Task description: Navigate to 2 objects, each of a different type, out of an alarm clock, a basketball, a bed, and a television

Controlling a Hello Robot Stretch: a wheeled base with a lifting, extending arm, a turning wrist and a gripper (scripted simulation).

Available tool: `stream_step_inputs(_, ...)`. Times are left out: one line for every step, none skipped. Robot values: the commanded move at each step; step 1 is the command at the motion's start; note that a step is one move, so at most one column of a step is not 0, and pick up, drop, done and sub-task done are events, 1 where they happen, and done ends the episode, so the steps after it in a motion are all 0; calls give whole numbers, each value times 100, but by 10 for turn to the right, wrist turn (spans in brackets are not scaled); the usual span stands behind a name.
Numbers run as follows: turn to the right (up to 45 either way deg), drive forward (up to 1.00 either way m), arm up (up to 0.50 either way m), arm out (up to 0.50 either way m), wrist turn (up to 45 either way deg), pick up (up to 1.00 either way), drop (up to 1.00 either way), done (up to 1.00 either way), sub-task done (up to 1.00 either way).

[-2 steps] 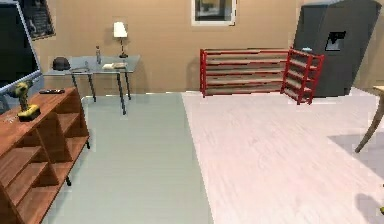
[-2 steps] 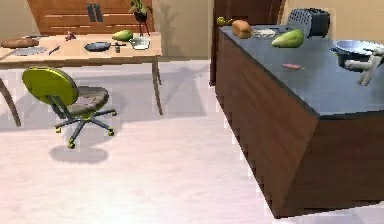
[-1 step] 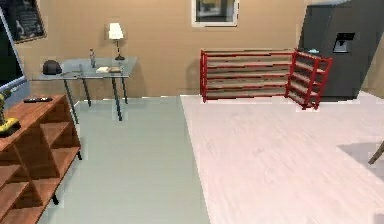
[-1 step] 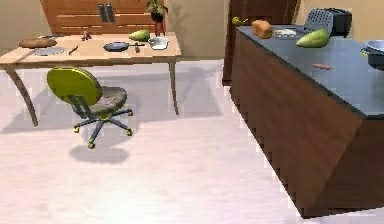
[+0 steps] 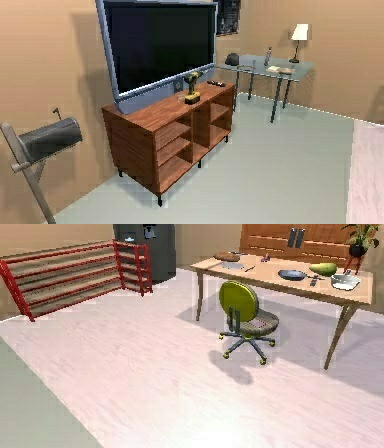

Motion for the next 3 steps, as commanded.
stream_step_inputs(-60,0,0,0,0,0,0,0,0)
stream_step_inputs(0,65,0,0,0,0,0,0,0)
stream_step_inputs(0,0,0,0,0,0,0,0,100)
